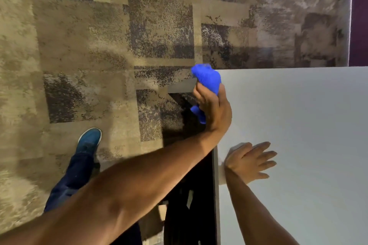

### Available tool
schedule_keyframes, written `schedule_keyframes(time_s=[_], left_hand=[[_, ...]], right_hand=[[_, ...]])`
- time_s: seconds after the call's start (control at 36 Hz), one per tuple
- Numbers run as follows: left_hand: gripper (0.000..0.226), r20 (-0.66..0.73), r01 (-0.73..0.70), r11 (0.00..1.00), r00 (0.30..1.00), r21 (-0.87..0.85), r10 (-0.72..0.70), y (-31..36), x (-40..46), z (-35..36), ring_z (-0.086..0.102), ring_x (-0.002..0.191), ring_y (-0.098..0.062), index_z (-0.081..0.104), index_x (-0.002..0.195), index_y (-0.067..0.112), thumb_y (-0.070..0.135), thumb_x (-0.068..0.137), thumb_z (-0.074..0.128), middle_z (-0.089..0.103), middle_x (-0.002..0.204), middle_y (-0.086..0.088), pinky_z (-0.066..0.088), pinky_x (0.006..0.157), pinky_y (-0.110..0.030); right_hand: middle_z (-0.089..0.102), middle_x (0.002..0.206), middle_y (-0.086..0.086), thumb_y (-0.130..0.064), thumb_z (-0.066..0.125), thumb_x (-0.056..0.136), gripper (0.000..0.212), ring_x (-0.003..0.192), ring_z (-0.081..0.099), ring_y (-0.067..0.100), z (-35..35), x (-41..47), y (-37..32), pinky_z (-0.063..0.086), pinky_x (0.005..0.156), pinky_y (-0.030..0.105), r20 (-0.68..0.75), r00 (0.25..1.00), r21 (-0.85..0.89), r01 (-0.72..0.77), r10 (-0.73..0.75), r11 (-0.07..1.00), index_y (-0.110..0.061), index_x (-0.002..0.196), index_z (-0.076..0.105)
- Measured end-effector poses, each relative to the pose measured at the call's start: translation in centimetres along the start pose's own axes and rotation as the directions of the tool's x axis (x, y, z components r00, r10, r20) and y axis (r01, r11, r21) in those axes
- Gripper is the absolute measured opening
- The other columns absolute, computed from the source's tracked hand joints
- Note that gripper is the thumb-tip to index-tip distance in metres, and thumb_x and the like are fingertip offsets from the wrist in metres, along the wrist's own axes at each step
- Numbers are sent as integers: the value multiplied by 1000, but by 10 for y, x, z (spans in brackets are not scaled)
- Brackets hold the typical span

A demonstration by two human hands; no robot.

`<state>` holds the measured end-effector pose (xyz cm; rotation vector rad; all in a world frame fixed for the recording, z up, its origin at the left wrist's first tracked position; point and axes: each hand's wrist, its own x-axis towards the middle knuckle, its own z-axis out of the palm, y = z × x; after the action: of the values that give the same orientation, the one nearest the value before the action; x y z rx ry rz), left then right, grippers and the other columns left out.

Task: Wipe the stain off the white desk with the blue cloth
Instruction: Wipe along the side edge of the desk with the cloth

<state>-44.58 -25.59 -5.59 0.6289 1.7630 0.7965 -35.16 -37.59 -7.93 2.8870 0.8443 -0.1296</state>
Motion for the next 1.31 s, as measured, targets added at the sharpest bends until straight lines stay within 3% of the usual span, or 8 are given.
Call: schedule_keyframes(time_s=[0.44,0.58,0.69,0.86,1.0,1.08,1.17,1.31], left_hand=[[69,-157,-4,886,985,-465,-78,72,130,-41,31,135,-37,11,145,-2,20,97,55,22,145,-25,32,109,-43],[62,-97,105,756,971,-647,-217,37,123,-63,43,124,-24,11,148,7,25,101,48,31,145,-15,35,99,-29],[56,73,305,619,926,-724,-370,-2,102,-85,33,142,-32,15,151,11,22,102,41,29,156,-16,28,117,-50],[61,172,350,627,929,-696,-327,-29,64,-128,59,100,-27,20,140,7,3,91,56,50,129,-18,51,92,-45],[41,256,412,651,910,-638,-326,-25,47,-164,59,119,-36,50,135,-2,17,98,51,59,133,-22,46,103,-51],[44,292,420,691,907,-589,-303,-24,35,-181,57,102,-45,42,139,-4,18,101,39,48,136,-36,53,74,-52],[31,213,314,674,949,-669,-231,-27,23,-194,63,63,-34,42,127,15,6,98,44,62,106,-30,51,45,-42],[27,172,214,645,977,-734,-129,-28,-4,-208,62,56,-27,37,114,33,12,98,43,69,80,-12,48,45,-33]], right_hand=[[26,160,18,-50,15,104,61,143,29,46,24,5,10,28,106,71,-70,998,-5,-6,6,1000,-16,155,20],[26,161,15,-53,16,104,61,143,29,45,27,7,8,25,108,69,-90,996,7,-6,6,1000,-19,154,20],[28,160,17,-54,13,103,63,142,31,46,22,5,5,26,107,70,-81,997,20,-2,4,1000,-17,153,22],[24,162,15,-57,4,99,69,146,25,44,13,0,0,19,110,70,-18,1000,70,-11,12,998,-19,153,22],[14,164,15,-55,6,96,68,149,13,43,8,3,6,9,113,69,51,999,74,4,-8,997,-21,155,10],[12,164,16,-52,8,96,68,149,11,44,4,0,5,7,113,69,98,995,88,-21,13,996,-18,156,10],[-7,166,14,-54,9,94,71,150,-8,41,4,7,13,-6,114,67,183,983,33,11,-17,999,-22,155,-10],[-13,165,13,-59,10,93,74,149,-15,40,-1,11,19,-14,112,65,262,964,48,26,-37,999,-26,151,-20]])
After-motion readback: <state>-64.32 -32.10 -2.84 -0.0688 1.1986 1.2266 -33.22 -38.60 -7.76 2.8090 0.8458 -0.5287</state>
